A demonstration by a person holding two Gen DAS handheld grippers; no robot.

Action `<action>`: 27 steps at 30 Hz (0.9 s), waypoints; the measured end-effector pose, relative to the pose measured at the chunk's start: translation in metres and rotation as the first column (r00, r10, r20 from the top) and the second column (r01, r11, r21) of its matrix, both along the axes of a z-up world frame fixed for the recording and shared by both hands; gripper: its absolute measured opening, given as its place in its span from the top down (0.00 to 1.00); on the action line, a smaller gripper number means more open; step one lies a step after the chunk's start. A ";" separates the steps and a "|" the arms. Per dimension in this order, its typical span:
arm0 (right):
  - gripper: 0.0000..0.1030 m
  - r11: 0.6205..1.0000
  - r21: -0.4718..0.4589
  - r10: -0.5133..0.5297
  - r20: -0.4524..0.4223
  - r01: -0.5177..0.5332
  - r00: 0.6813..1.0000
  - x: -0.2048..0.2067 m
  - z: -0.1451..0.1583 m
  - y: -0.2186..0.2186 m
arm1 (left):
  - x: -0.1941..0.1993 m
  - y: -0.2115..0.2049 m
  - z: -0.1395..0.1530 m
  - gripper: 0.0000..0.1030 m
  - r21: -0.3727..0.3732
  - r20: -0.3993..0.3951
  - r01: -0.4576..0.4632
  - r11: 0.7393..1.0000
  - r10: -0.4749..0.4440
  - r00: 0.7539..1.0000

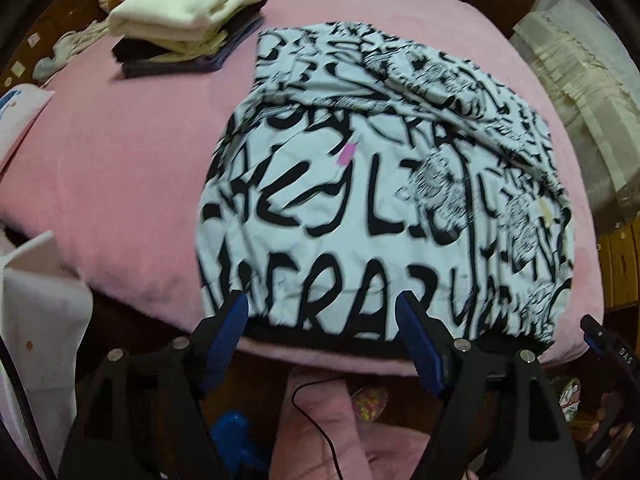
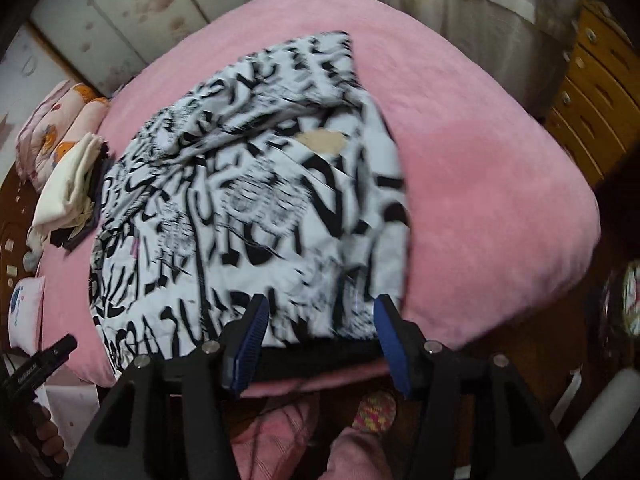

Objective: Fold large clothes

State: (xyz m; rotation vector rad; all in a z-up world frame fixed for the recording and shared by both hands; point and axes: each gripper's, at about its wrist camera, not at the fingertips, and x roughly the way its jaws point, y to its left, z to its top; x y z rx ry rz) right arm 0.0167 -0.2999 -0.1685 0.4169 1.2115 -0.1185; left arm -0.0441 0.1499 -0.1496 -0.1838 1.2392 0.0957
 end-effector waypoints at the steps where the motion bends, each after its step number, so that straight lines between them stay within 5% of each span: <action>1: 0.46 1.000 0.013 -0.025 -0.016 0.025 1.000 -0.004 -0.005 -0.006 | -0.004 0.002 -0.002 0.28 0.003 -0.011 -0.006 1.000 0.006 1.000; 7: 0.45 0.968 0.105 -0.208 -0.177 0.229 0.962 -0.019 -0.052 -0.044 | -0.015 0.017 -0.018 0.23 0.030 -0.053 -0.039 0.999 0.041 0.998; 12: 0.44 0.874 0.243 -0.348 -0.291 0.421 0.891 -0.027 -0.086 -0.060 | -0.018 0.035 -0.045 0.20 0.032 -0.150 -0.090 0.995 0.093 0.984; 16: 0.44 0.783 0.295 -0.431 -0.379 0.548 0.819 -0.027 -0.103 -0.062 | -0.019 0.070 -0.074 0.20 -0.019 -0.212 -0.222 0.975 0.213 0.954; 20: 0.39 0.705 0.302 -0.509 -0.415 0.642 0.754 -0.022 -0.118 -0.058 | -0.017 0.113 -0.110 0.20 -0.168 -0.276 -0.365 0.916 0.311 0.909; 27: 0.36 0.701 0.192 -0.564 -0.439 0.687 0.699 -0.009 -0.129 -0.046 | 0.002 0.152 -0.160 0.20 -0.429 -0.326 -0.439 0.789 0.318 0.890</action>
